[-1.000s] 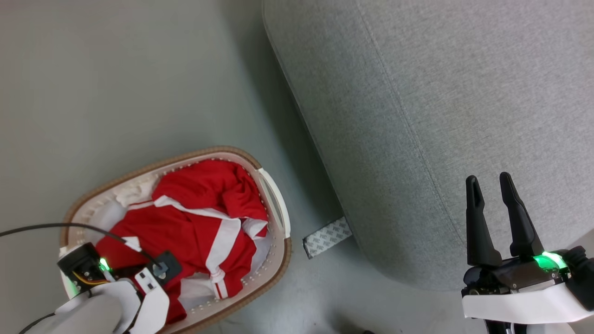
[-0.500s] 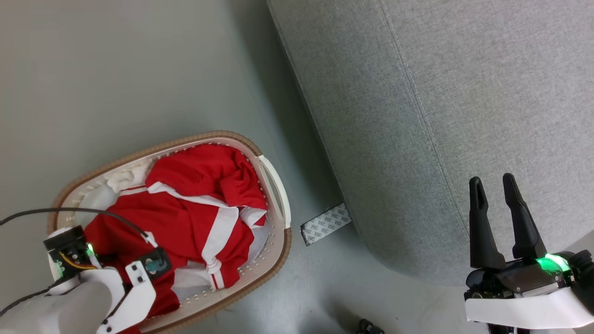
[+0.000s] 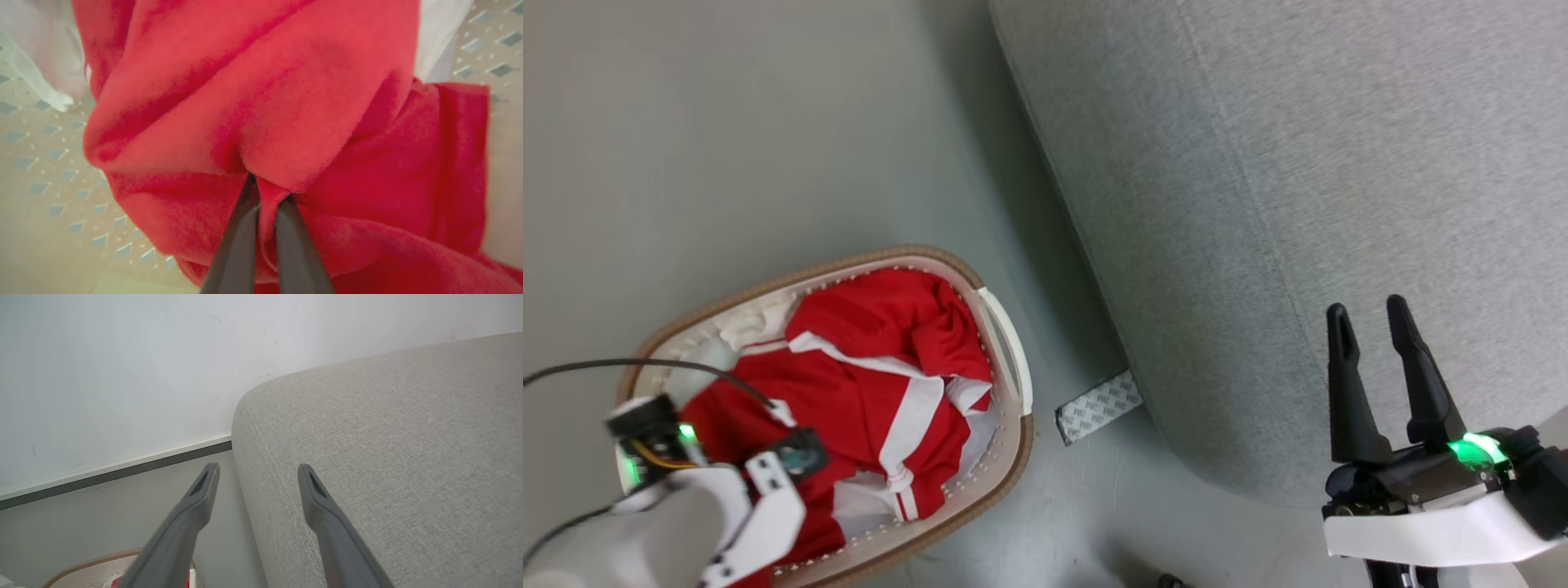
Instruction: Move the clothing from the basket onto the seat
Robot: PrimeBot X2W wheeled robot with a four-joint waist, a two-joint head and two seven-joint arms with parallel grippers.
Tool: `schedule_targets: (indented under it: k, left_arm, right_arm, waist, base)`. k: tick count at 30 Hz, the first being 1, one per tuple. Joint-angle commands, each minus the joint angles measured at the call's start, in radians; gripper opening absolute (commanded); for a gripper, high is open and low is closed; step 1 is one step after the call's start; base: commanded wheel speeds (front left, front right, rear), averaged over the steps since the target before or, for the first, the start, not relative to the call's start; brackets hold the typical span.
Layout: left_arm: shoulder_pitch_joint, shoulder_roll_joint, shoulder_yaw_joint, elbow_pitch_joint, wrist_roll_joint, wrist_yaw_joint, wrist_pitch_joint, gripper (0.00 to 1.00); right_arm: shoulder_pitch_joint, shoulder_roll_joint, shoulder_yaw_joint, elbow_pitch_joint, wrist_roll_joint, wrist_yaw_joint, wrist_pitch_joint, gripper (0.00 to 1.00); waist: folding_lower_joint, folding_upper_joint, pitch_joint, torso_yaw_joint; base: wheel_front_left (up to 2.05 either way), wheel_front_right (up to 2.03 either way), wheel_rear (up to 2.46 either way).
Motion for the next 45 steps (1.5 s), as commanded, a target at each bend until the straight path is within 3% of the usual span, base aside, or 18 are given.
schedule_targets:
  k: [1,6,16,22,31,39,45]
  left_arm:
    - [-0.001,-0.031,0.001,0.004,-0.011,-0.002,-0.003,0.00]
    - [0.019,-0.110,0.015,0.031,-0.055,-0.002,-0.054,0.00]
    - [0.074,-0.298,0.047,0.076,-0.196,-0.001,-0.219,0.00]
    - [0.116,-0.346,0.067,0.031,-0.338,-0.001,-0.309,0.00]
    - [0.167,-0.322,0.120,-0.147,-0.470,-0.001,-0.368,0.00]
    - [0.228,-0.251,0.257,-0.406,-0.544,0.006,-0.371,0.00]
    - [0.228,-0.206,0.343,-0.582,-0.589,0.038,-0.371,0.00]
  right_arm:
    - [-0.014,-0.002,0.002,0.007,-0.006,-0.002,-0.001,1.00]
    - [-0.035,-0.002,-0.014,0.049,-0.046,-0.002,-0.001,1.00]
    - [-0.050,-0.003,-0.094,0.144,-0.160,-0.002,-0.001,1.00]
    - [-0.048,-0.003,-0.108,0.203,-0.210,-0.002,-0.001,1.00]
    - [-0.038,-0.003,-0.110,0.259,-0.246,-0.002,-0.001,1.00]
    - [-0.017,-0.003,-0.089,0.296,-0.216,-0.002,-0.001,1.00]
    - [0.002,-0.002,-0.073,0.317,-0.210,-0.002,-0.001,1.00]
  waist:
    - [-0.0001,0.0000,-0.025,-0.005]
    - [-0.0001,0.0000,-0.119,0.028]
    - [-0.0001,0.0000,-0.354,0.197]
    - [-0.0001,0.0000,-0.466,0.302]
    - [-0.0001,0.0000,-0.582,0.414]
    - [-0.0001,0.0000,-0.659,0.457]
    - [-0.0001,0.0000,-0.694,0.472]
  base:
    - [0.00,0.00,0.00]
    - [0.00,0.00,0.00]
    - [0.00,0.00,0.00]
    - [0.00,0.00,0.00]
    - [0.00,0.00,0.00]
    - [0.00,0.00,0.00]
    - [0.00,0.00,0.00]
